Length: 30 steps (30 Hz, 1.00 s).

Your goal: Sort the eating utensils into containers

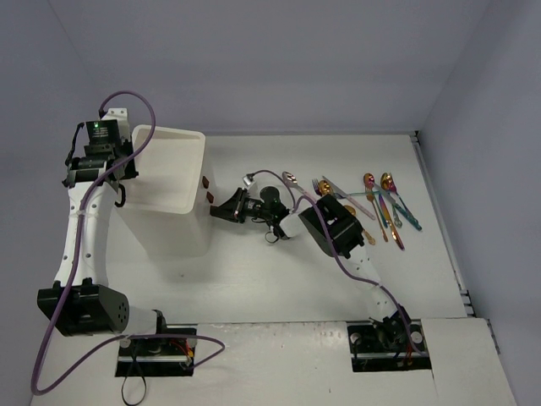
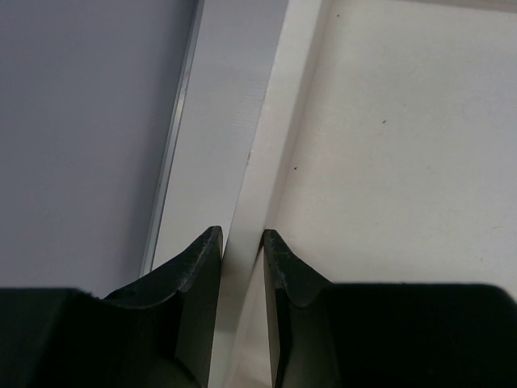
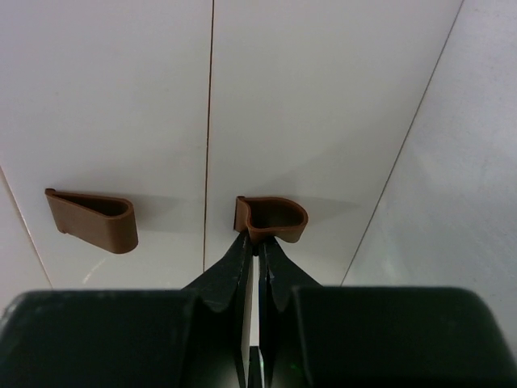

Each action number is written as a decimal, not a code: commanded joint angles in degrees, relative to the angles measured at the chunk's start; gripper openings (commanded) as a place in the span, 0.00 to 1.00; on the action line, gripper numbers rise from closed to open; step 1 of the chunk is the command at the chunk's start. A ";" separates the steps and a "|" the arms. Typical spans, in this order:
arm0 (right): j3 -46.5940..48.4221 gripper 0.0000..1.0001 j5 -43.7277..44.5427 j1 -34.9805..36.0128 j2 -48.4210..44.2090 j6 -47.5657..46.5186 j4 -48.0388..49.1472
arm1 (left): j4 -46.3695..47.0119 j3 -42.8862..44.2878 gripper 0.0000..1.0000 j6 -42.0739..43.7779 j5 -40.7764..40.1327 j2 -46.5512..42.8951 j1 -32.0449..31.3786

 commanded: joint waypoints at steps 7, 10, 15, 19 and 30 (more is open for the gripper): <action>-9.12 0.00 2.32 -1.96 -9.34 -5.86 28.93 | 0.68 -0.20 0.00 -3.40 4.37 -1.75 -1.13; -13.36 0.00 2.01 -3.15 -11.73 -6.95 28.26 | 0.69 -0.04 0.00 -3.55 4.15 -1.82 -0.91; -18.47 0.00 1.30 -5.52 -14.52 -8.35 28.06 | 0.55 -0.01 0.00 -3.58 3.40 -1.66 -0.21; -23.06 0.00 0.81 -7.56 -16.88 -9.31 28.04 | 0.53 -0.19 0.00 -4.28 3.27 -1.74 0.17; -28.75 0.04 -0.18 -10.29 -20.79 -11.68 25.56 | 0.53 0.53 0.00 -4.97 2.61 -2.04 0.64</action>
